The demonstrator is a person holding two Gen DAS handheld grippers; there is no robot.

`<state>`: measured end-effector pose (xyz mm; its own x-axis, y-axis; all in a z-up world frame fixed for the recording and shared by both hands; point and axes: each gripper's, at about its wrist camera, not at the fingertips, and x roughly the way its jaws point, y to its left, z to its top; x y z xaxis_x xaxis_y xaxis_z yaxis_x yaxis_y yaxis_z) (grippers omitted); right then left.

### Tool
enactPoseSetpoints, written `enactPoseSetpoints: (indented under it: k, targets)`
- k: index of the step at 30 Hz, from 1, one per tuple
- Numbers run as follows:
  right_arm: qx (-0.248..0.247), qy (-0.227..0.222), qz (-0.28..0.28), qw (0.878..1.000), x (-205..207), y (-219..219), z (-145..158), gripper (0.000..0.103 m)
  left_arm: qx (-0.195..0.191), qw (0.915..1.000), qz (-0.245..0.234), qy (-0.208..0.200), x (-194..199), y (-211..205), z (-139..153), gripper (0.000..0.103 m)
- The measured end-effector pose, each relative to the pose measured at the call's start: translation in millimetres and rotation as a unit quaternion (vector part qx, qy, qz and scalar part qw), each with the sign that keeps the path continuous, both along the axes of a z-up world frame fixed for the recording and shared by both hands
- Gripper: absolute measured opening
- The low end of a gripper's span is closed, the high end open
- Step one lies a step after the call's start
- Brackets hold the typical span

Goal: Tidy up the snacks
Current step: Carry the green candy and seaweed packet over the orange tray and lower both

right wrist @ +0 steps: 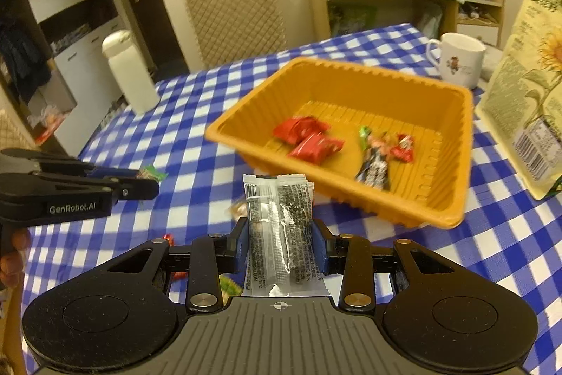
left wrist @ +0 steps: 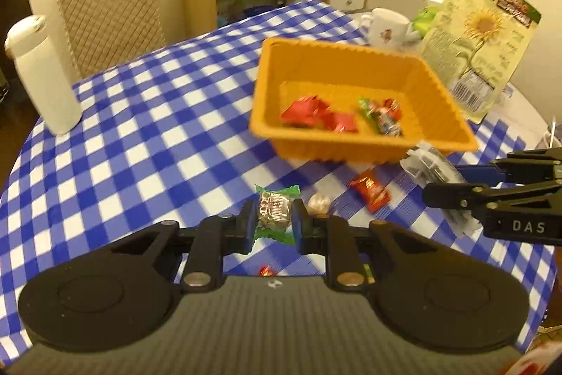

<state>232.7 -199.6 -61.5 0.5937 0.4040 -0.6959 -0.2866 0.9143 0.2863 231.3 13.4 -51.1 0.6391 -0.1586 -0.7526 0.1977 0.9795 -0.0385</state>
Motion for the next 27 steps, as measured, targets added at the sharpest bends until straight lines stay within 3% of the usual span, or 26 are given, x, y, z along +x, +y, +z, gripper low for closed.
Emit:
enactPoseSetpoints:
  k: [12,20,27]
  targets:
    - [0.021,-0.026,-0.071,0.997,42,-46,17,0.038,-0.015,0.999,-0.033,-0.024,60,-48,18,0.02]
    - [0.021,-0.024,-0.11,0.993,81,-68,9,0.038,-0.026,0.998,-0.055,-0.02,110,-77,16,0.02]
    - [0.017,-0.011,-0.13,0.991,107,-80,-5,0.037,-0.007,0.9972,-0.074,-0.011,145,-100,3,0.02]
